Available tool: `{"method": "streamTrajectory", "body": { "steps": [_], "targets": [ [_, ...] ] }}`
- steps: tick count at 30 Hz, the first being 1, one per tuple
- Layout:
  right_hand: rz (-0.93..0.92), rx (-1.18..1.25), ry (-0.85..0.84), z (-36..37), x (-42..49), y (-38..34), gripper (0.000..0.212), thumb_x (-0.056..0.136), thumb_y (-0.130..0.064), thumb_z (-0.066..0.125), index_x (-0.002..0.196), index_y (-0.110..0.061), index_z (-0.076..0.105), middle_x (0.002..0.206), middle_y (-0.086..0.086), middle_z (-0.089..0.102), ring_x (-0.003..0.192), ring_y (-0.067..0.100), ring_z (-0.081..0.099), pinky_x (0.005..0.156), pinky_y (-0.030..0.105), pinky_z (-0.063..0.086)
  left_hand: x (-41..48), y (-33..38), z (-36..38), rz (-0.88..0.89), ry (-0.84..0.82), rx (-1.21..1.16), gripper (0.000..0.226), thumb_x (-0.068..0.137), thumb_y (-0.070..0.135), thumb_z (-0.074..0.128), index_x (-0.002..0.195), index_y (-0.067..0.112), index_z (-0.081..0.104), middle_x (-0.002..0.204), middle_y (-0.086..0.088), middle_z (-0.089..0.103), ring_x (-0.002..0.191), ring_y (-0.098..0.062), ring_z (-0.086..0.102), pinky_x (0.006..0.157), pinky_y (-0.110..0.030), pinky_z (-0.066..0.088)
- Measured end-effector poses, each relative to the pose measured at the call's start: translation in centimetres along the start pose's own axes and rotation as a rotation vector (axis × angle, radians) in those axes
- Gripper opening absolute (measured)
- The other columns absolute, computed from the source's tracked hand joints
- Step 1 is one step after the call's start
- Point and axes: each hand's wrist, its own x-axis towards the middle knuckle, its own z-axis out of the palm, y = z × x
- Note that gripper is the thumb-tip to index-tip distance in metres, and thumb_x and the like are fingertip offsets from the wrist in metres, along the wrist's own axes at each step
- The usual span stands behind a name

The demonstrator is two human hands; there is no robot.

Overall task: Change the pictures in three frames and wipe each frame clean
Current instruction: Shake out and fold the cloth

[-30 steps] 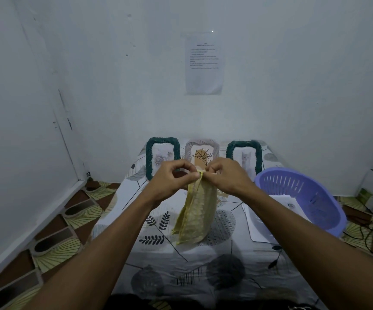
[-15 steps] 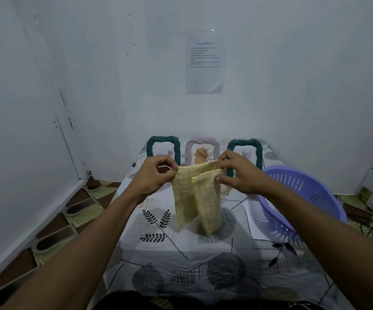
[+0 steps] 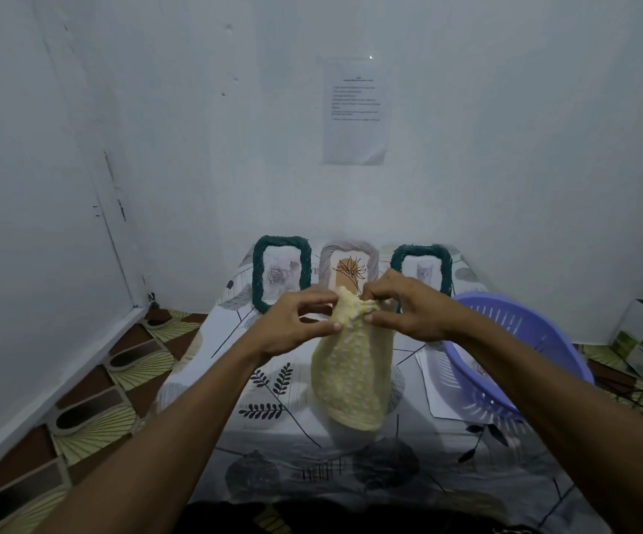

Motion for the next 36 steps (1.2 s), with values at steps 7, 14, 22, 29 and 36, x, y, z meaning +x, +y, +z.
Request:
{"method": "streamTrajectory", "body": {
  "steps": [7, 14, 22, 29, 36],
  "targets": [
    [0.003, 0.021, -0.11, 0.7, -0.2, 0.2, 0.012, 0.093, -0.028, 0.061, 0.088, -0.017, 0.058, 0.093, 0.002, 0.057, 0.097, 0.014, 0.044, 0.082, 0.029, 0.038, -0.1, 0.3, 0.0, -0.084, 0.058, -0.153, 0.022, 0.086, 0.009, 0.068, 0.105, -0.001, 0.068, 0.1, -0.011, 0.07, 0.09, -0.017, 0.066, 0.075, -0.027, 0.054],
    [0.191, -0.212, 0.07, 0.8, -0.8, 1.9, 0.014, 0.09, -0.037, 0.063, 0.098, -0.025, 0.064, 0.091, -0.011, 0.056, 0.092, 0.009, 0.042, 0.089, 0.04, 0.038, -0.2, -0.2, -1.3, -0.116, 0.215, -0.093, 0.013, 0.077, -0.003, 0.074, 0.088, -0.002, 0.067, 0.088, -0.015, 0.068, 0.083, -0.02, 0.065, 0.08, -0.034, 0.057],
    [0.14, -0.021, 0.393, 2.4, -0.1, 2.3, 0.015, 0.079, -0.018, 0.077, 0.085, -0.019, 0.064, 0.116, -0.004, 0.038, 0.094, 0.014, 0.052, 0.076, 0.028, 0.053, 1.0, 0.8, -2.0, -0.04, 0.28, 0.068, 0.01, 0.081, 0.0, 0.071, 0.086, 0.006, 0.065, 0.083, -0.015, 0.066, 0.078, -0.026, 0.064, 0.074, -0.05, 0.058],
    [0.334, 0.187, 0.375, 1.8, 1.7, 3.0, 0.025, 0.079, -0.003, 0.073, 0.083, -0.02, 0.056, 0.079, -0.002, 0.061, 0.072, 0.013, 0.057, 0.062, 0.014, 0.046, 3.2, 0.5, -3.1, -0.023, 0.269, 0.29, 0.012, 0.086, -0.002, 0.063, 0.089, 0.007, 0.068, 0.085, -0.011, 0.066, 0.082, -0.029, 0.067, 0.067, -0.043, 0.06],
    [0.335, 0.357, 0.585, 0.0, 2.9, 2.3, 0.013, 0.087, -0.007, 0.066, 0.094, -0.017, 0.069, 0.085, -0.002, 0.065, 0.079, 0.007, 0.055, 0.072, 0.018, 0.046, 4.7, 1.9, -4.2, 0.079, 0.319, 0.26, 0.008, 0.088, -0.004, 0.058, 0.092, 0.001, 0.062, 0.091, -0.018, 0.064, 0.082, -0.027, 0.067, 0.069, -0.036, 0.06]
  ]
}}
